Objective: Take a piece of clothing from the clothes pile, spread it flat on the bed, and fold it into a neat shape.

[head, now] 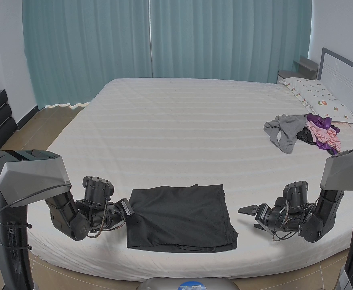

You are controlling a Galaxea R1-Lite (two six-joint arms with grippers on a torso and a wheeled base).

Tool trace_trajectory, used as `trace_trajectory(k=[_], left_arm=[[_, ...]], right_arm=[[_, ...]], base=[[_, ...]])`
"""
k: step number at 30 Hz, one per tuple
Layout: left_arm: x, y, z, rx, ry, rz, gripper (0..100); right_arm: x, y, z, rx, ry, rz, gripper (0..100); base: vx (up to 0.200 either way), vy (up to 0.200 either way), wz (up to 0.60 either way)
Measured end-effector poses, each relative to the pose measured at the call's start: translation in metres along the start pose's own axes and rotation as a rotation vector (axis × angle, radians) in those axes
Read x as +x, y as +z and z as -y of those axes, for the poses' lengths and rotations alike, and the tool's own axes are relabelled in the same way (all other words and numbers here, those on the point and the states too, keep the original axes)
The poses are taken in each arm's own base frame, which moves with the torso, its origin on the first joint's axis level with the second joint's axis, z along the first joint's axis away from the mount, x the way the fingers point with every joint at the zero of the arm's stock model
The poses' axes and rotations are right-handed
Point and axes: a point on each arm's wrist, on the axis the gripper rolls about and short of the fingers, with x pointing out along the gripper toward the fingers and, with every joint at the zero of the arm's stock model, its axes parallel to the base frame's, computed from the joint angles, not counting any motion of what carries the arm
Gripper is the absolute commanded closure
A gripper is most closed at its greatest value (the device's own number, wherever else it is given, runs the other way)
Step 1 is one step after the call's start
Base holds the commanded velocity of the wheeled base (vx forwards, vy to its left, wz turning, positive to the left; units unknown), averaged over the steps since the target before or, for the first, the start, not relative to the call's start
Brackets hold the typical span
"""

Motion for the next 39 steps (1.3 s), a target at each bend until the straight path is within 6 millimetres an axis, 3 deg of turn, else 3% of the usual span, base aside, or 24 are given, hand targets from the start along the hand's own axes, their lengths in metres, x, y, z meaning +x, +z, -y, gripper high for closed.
trace_trajectory(k=[14, 15, 39], left_arm=[[-0.002, -0.009, 0.001, -0.009, 0.007, -0.028, 100], [-0.002, -0.009, 0.001, -0.010, 0.007, -0.029, 0], [-0.010, 0.001, 0.003, -0.106, -0.010, 0.002, 0]], right_arm=[[0.000, 0.000, 0.000, 0.000, 0.000, 0.000, 0], [0.000, 0.000, 0.000, 0.000, 0.000, 0.001, 0], [-0.001, -0.003, -0.001, -0.004, -0.003, -0.009, 0]], base=[[0.000, 0.000, 0.00], [0.000, 0.000, 0.00], [0.000, 0.000, 0.00]])
